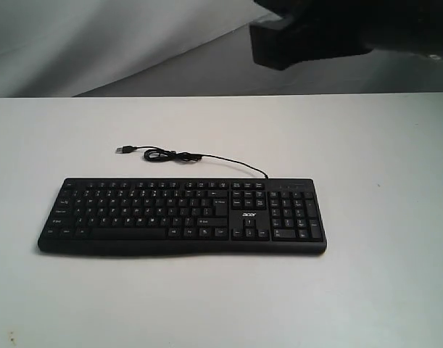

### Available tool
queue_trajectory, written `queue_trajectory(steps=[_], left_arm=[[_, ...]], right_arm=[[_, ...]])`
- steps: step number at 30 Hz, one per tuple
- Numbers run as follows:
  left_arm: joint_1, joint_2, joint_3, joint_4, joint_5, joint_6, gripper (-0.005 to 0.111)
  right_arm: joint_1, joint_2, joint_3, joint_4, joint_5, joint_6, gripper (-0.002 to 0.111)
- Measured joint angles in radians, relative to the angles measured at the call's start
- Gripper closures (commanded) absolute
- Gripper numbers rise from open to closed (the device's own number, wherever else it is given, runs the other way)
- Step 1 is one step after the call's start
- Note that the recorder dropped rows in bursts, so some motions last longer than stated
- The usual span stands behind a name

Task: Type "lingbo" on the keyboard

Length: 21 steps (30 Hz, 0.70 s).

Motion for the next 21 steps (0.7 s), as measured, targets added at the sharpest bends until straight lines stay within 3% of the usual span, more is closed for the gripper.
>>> queue_trajectory(steps=[11,14,21], left_arm=[[0.0,0.0,0.0,0.0,0.0,0.0,0.106],[0.0,0.0,0.0,0.0,0.0,0.0,0.106],[0.0,0.0,0.0,0.0,0.0,0.0,0.106]], right_arm=[[-0.032,-0.16,0.023,-0.08,0.211,-0.007,0.108],[-0.122,-0.197,0.075,-0.052,0.213,0.014,0.108],[-0.459,-0.398,0.367,0.118,0.164,0.025,0.108]])
